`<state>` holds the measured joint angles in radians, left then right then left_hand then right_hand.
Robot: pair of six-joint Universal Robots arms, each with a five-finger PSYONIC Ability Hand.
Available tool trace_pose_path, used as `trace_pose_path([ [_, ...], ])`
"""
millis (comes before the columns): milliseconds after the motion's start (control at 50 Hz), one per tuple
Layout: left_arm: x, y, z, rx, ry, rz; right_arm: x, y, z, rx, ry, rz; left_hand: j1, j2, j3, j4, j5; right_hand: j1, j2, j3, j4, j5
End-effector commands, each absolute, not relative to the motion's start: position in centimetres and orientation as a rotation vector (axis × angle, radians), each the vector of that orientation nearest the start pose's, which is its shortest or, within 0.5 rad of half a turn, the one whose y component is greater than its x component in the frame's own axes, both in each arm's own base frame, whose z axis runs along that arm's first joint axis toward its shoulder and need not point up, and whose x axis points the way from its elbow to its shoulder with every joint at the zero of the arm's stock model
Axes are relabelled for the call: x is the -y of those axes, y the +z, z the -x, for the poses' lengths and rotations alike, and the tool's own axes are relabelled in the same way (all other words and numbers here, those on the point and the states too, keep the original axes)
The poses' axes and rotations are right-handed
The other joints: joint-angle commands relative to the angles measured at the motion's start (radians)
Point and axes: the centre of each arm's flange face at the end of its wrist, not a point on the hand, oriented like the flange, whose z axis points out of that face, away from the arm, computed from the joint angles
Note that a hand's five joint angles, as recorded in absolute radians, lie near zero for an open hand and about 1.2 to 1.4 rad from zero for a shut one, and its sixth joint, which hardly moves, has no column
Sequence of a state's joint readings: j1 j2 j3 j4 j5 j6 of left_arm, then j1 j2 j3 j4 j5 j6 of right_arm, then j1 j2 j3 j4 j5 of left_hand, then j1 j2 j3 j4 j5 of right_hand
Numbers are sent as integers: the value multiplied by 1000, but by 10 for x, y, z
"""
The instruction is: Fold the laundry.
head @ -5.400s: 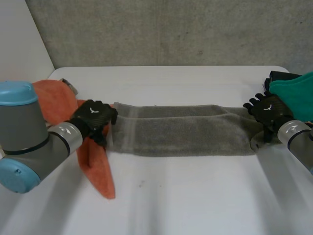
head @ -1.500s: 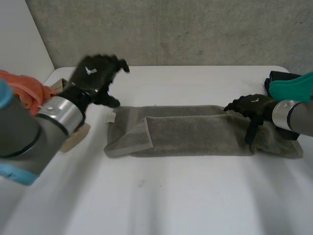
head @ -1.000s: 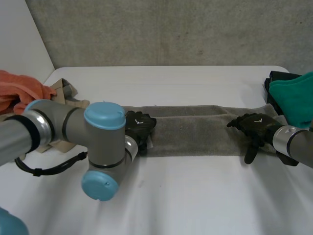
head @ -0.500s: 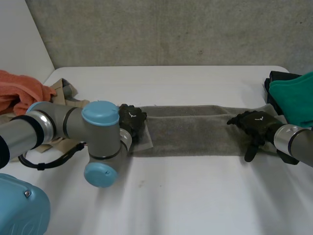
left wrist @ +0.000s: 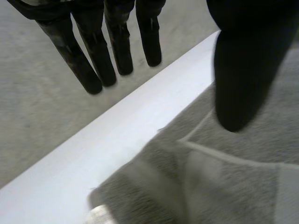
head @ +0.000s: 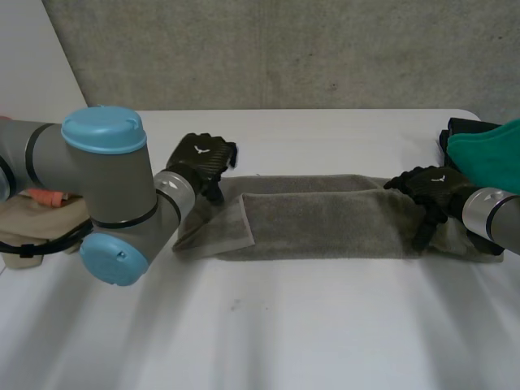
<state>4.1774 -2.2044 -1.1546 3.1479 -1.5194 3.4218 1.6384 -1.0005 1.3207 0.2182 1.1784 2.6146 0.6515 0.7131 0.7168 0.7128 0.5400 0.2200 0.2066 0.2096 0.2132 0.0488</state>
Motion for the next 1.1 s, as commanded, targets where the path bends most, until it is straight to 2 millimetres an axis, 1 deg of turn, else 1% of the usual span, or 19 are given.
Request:
trace_pose_path([
  [20, 298, 156, 356, -2465, -2049, -1208, 341, 163, -192, -2414, -1476, 1042, -233, -294, -298, -294, -296, -46, -32, -35, -39, -49],
  [80, 301, 138, 366, -2419, -2006, -1258, 340, 158, -191, -2414, -1473, 1046, -233, -294, -298, -294, -296, -46, -32, -35, -39, -49],
  [160, 312, 120, 366, -2326, -1932, -1266, 340, 155, -188, -2425, -1471, 1046, -189, -250, -254, -250, -252, -46, -32, -35, -39, -49],
  [280, 323, 105, 365, -2244, -1882, -1265, 341, 154, -183, -2435, -1473, 1032, -168, -230, -233, -229, -231, -46, -32, -35, -39, -49],
  [340, 326, 103, 364, -2214, -1875, -1271, 342, 155, -182, -2436, -1478, 1028, 46, -16, -20, -16, -18, -46, -32, -35, -39, -49],
  [360, 327, 103, 364, -2210, -1873, -1273, 342, 155, -182, -2436, -1478, 1028, 235, 174, 170, 174, 172, -46, -32, -35, -39, -49],
  [380, 327, 107, 364, -2195, -1878, -1270, 342, 155, -181, -2436, -1480, 1027, 618, 556, 553, 557, 555, -46, -32, -35, -39, -49],
  [400, 326, 110, 363, -2189, -1880, -1268, 342, 155, -181, -2436, -1480, 1025, 744, 682, 678, 682, 680, -46, -32, -35, -39, -49],
  [520, 326, 133, 350, -2140, -1879, -1115, 343, 158, -182, -2430, -1492, 1028, 745, 683, 679, 683, 682, -46, -32, -35, -39, -49],
  [560, 321, 149, 345, -2131, -1901, -1077, 345, 160, -183, -2422, -1505, 1028, 745, 683, 679, 683, 682, -46, -32, -35, -39, -49],
  [600, 315, 160, 342, -2138, -1931, -1079, 346, 163, -184, -2412, -1520, 1032, 745, 683, 679, 683, 682, -46, -32, -35, -39, -49],
  [620, 307, 174, 339, -2143, -1977, -1096, 348, 168, -186, -2399, -1536, 1035, 745, 683, 679, 683, 682, -46, -32, -35, -39, -49],
  [680, 292, 190, 337, -2138, -2051, -1148, 354, 175, -190, -2374, -1575, 1041, 745, 683, 679, 683, 682, -46, -32, -35, -39, -49],
  [700, 284, 200, 334, -2125, -2099, -1177, 358, 180, -194, -2356, -1598, 1042, 745, 683, 679, 683, 682, -46, -32, -35, -39, -49],
  [800, 265, 223, 318, -2092, -2187, -1213, 369, 190, -206, -2302, -1640, 1067, 745, 683, 679, 683, 682, -46, -32, -35, -39, -49],
  [880, 253, 227, 305, -2098, -2192, -1238, 380, 194, -215, -2262, -1669, 1089, 745, 683, 679, 683, 682, -46, -32, -35, -39, -49],
  [960, 247, 214, 297, -2142, -2149, -1288, 381, 193, -229, -2223, -1648, 1110, 745, 683, 679, 683, 682, -46, -32, -35, -39, -49],
  [1020, 245, 201, 293, -2181, -2110, -1308, 380, 183, -241, -2195, -1606, 1141, 745, 683, 679, 683, 682, -46, -32, -35, -39, -49],
  [1100, 250, 197, 285, -2198, -2090, -1272, 383, 166, -245, -2195, -1552, 1153, 745, 683, 679, 683, 682, -46, -32, -35, -39, -49],
])
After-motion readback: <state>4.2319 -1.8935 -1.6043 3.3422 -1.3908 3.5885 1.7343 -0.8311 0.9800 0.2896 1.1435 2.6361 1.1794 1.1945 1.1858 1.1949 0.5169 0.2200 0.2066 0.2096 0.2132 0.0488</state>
